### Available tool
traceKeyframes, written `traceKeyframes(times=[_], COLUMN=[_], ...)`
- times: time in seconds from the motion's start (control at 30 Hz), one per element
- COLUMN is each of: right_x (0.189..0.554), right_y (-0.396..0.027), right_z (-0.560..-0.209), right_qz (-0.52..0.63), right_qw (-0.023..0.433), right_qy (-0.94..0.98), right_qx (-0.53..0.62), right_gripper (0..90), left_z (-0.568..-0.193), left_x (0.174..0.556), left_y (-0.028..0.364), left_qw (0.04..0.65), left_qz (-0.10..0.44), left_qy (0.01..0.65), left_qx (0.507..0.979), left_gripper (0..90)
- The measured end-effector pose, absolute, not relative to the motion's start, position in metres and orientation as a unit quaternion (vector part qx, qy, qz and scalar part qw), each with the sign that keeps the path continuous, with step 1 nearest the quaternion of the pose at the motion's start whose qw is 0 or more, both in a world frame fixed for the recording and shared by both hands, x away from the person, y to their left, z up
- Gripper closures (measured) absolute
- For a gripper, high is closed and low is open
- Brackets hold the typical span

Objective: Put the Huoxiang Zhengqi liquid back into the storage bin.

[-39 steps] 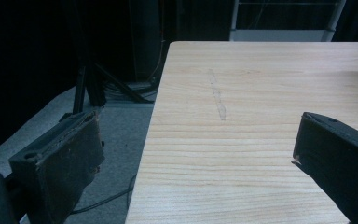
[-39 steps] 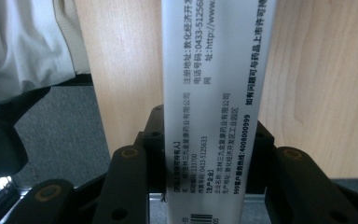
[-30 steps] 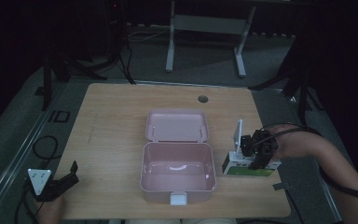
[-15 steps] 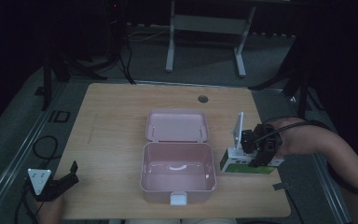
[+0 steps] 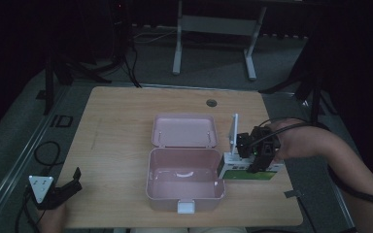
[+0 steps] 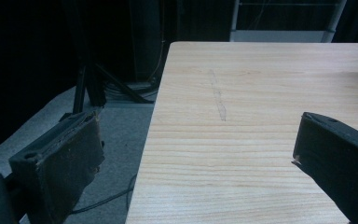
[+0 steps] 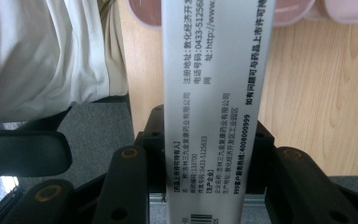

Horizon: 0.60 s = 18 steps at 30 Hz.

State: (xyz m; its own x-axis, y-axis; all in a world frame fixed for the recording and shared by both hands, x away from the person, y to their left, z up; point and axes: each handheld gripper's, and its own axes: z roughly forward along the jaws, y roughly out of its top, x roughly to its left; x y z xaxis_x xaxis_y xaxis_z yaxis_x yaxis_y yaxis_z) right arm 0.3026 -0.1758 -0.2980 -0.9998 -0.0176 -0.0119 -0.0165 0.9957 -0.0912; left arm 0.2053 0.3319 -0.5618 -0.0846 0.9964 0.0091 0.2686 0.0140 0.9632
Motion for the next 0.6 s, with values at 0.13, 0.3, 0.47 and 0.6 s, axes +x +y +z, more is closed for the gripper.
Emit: traceKeyframes(times=[0.13,0.3,0.47,0.6], right_x=[0.305,0.303,0.301,0.299], right_y=[-0.165,-0.149,-0.133,-0.119], right_z=[-0.298,-0.3,-0.303,-0.308], right_qz=[-0.042,-0.038,-0.041,-0.044], right_qw=[0.007,0.007,0.005,0.001], right_qy=[0.999,0.999,0.999,0.998], right_qx=[-0.012,-0.024,-0.029,-0.039], right_gripper=[62.3,62.2,62.3,62.2], left_z=[-0.562,-0.562,-0.562,-0.562], left_x=[0.205,0.205,0.205,0.205], left_y=[0.332,0.332,0.332,0.332], left_qw=[0.407,0.407,0.408,0.407], left_qz=[0.448,0.448,0.448,0.448], left_qy=[0.584,0.584,0.584,0.583], left_qx=[0.541,0.541,0.541,0.542], left_gripper=[1.7,1.7,1.6,1.7])
